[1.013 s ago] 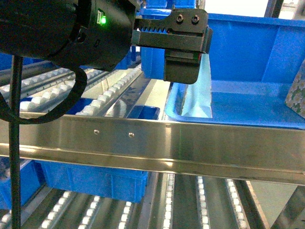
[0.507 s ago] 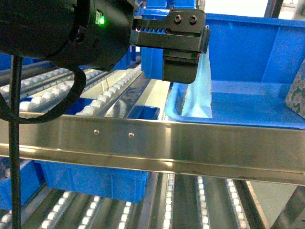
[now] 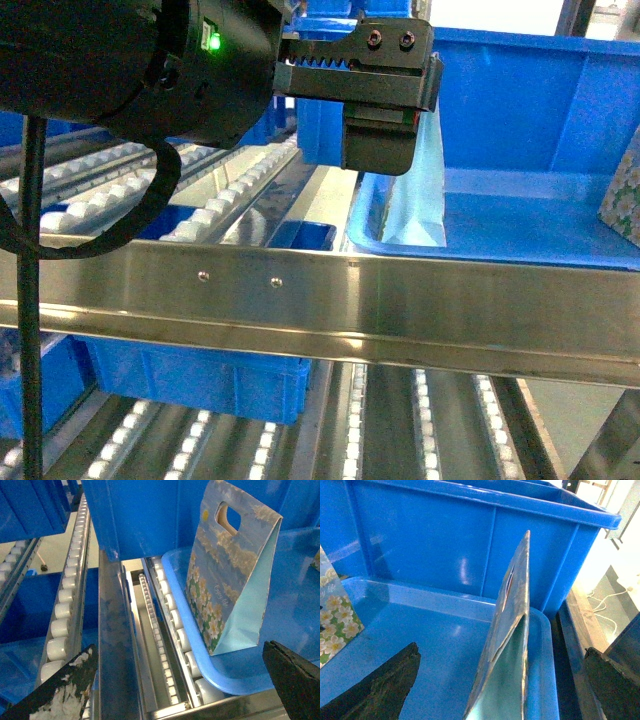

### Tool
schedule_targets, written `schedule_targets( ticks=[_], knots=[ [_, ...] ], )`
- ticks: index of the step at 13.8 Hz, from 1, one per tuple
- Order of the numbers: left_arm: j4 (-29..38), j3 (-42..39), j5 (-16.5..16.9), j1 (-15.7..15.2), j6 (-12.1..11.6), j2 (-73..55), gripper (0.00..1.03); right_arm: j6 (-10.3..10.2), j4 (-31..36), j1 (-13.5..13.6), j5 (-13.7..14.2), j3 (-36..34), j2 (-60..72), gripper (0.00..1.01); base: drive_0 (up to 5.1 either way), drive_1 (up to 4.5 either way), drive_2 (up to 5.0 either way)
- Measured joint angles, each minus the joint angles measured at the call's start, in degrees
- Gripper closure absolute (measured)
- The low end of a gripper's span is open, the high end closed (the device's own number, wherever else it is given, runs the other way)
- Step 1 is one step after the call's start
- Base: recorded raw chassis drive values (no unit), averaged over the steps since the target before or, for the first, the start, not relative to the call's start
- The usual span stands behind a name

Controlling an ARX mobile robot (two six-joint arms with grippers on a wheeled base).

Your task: Move flower gift bag to table near conveyor

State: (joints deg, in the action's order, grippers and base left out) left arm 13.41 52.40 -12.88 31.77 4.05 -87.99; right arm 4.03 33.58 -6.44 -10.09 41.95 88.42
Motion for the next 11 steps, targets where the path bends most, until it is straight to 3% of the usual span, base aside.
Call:
schedule_targets(
  ticks=[3, 7, 11],
  knots=[
    [0.0, 0.0, 0.0, 0.0, 0.0, 0.0, 0.05, -0.3, -0.6, 0.4, -0.4, 1.7, 2.5, 0.03, 0.0, 0.00, 0.0],
    [0.0, 0.0, 0.0, 0.0, 0.0, 0.0, 0.05, -2.8, -2.6, 1.2, -0.9, 7.0, 6.5, 0.03, 0.0, 0.00, 0.0],
    [0.0, 0.0, 0.0, 0.0, 0.0, 0.0, 0.05, -0.9, -3.0, 1.1, -0.2, 10.8, 8.2, 0.03, 0.0, 0.00, 0.0]
  ],
)
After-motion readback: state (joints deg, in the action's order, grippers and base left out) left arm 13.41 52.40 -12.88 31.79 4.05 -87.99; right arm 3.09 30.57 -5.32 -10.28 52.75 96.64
